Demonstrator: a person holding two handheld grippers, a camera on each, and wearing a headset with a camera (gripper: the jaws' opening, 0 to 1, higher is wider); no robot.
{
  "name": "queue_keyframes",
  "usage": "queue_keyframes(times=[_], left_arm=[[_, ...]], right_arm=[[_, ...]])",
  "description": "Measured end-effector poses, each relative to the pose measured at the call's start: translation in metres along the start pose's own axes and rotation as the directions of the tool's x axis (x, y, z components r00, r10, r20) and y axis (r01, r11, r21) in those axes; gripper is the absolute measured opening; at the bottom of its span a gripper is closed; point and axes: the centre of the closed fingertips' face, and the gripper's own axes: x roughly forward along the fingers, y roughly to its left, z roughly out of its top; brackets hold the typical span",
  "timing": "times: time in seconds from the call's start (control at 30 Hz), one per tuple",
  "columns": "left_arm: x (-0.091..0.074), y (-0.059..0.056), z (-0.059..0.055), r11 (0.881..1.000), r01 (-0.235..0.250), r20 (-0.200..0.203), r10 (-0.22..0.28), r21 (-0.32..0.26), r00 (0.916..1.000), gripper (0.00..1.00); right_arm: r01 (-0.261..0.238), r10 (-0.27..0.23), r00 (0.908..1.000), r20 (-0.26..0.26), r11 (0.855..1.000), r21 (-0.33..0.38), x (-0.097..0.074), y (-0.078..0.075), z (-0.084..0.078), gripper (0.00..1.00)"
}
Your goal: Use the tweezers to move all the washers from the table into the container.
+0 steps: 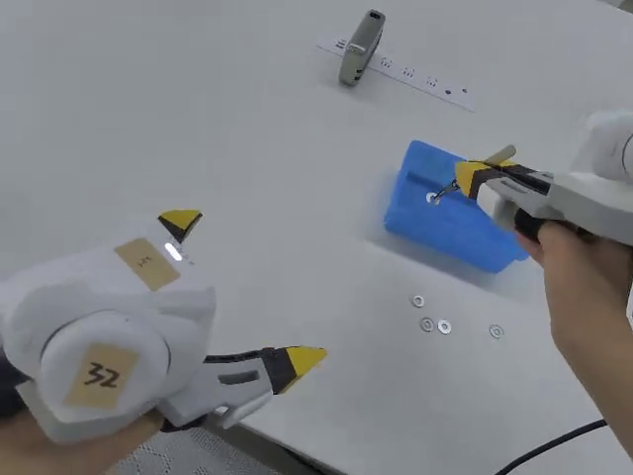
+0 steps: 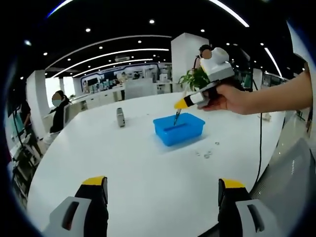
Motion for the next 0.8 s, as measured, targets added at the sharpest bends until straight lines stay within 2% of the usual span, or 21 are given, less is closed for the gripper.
queue_keyframes(times=[0.1, 0.13, 0.2, 0.33, 0.43, 0.53, 0.63, 0.73, 0.8], left_arm=[[0.002, -0.005, -0.004, 0.999, 0.016, -0.027, -0.015, 0.028, 0.9995, 0.91], [0.002, -0.006, -0.003, 1.000, 0.018, -0.019, -0.018, 0.025, 0.9997, 0.91], [0.002, -0.006, -0.010, 0.999, 0.023, -0.056, -0.020, 0.045, 0.9982, 0.89], [0.003, -0.012, -0.009, 0.997, 0.052, -0.055, -0.049, 0.065, 0.9973, 0.93], [0.004, -0.015, -0.007, 0.996, 0.068, -0.047, -0.066, 0.054, 0.9967, 0.97], [0.004, -0.016, -0.009, 0.996, 0.069, -0.061, -0.066, 0.055, 0.9960, 0.96], [0.004, -0.018, -0.007, 0.996, 0.069, -0.049, -0.066, 0.063, 0.9966, 0.96], [0.004, -0.019, -0.006, 0.996, 0.076, -0.046, -0.074, 0.049, 0.9962, 0.99], [0.003, -0.020, -0.003, 0.996, 0.082, -0.027, -0.081, 0.025, 0.9963, 0.99]], right_arm=[[-0.008, 0.008, 0.9997, -0.024, 1.000, 0.002, 0.017, 0.003, -0.010, 0.02], [-0.007, 0.008, 0.9996, -0.026, 1.000, 0.002, 0.017, 0.002, -0.011, 0.02], [-0.009, 0.009, 0.9993, -0.038, 1.000, -0.002, 0.024, 0.002, -0.015, 0.02], [-0.018, 0.018, 0.9982, -0.058, 1.000, 0.007, 0.033, 0.001, -0.022, 0.02], [-0.025, 0.026, 0.9970, -0.074, 1.000, 0.007, 0.039, -0.002, -0.026, 0.02], [-0.027, 0.026, 0.9958, -0.088, 1.000, -0.014, 0.041, -0.001, -0.029, 0.02], [-0.037, 0.037, 0.9948, -0.095, 0.999, -0.005, 0.046, 0.000, -0.032, 0.02], [-0.045, 0.041, 0.9931, -0.110, 0.999, -0.029, 0.050, 0.004, -0.035, 0.02], [-0.049, 0.042, 0.9917, -0.121, 0.997, -0.056, 0.052, 0.006, -0.038, 0.02]])
